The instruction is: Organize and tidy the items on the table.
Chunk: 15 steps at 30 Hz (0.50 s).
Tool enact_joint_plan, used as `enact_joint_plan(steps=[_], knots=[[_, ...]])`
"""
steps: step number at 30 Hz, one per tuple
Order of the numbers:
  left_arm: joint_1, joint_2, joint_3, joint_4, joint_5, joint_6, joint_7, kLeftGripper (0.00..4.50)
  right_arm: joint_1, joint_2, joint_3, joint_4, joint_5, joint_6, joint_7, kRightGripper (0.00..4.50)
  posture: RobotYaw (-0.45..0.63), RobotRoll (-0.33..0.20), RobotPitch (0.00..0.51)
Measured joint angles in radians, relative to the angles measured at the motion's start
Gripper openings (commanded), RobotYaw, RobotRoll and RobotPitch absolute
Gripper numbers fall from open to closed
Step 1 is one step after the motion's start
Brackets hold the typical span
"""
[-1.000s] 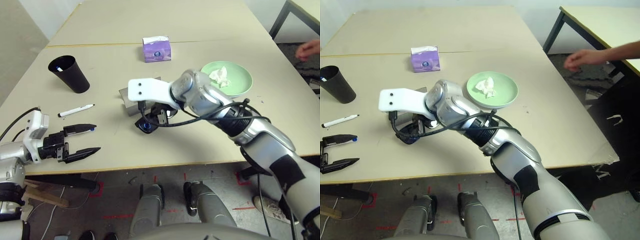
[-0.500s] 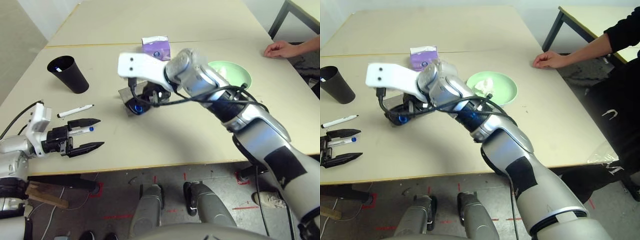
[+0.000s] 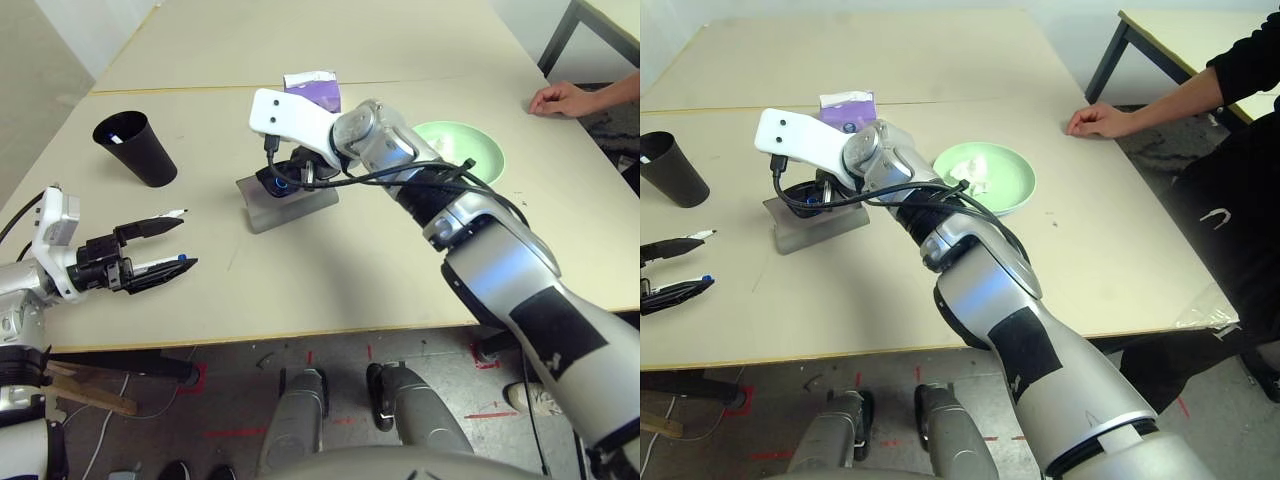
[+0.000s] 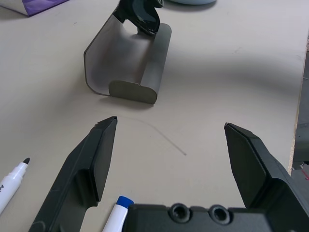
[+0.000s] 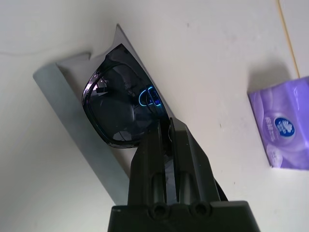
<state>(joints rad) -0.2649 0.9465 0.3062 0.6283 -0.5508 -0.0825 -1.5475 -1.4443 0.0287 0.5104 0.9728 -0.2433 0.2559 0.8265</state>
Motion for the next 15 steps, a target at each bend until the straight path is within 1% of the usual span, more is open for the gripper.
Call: enact_joint_plan(steps=[7,15], knots=[[0.006,0.001,0.016,0.000,0.004,0.009,0.003,4.50,-0.035,0.041,-0.036,0.041,0.000,-0.005,-0.010,0.02,0.08,0.000,0.189],[0.006,0.002,0.028,-0.001,0.014,0.013,0.021,4.50,-0.034,0.048,-0.057,0.058,-0.003,-0.006,-0.016,0.02,0.08,0.000,0.190]])
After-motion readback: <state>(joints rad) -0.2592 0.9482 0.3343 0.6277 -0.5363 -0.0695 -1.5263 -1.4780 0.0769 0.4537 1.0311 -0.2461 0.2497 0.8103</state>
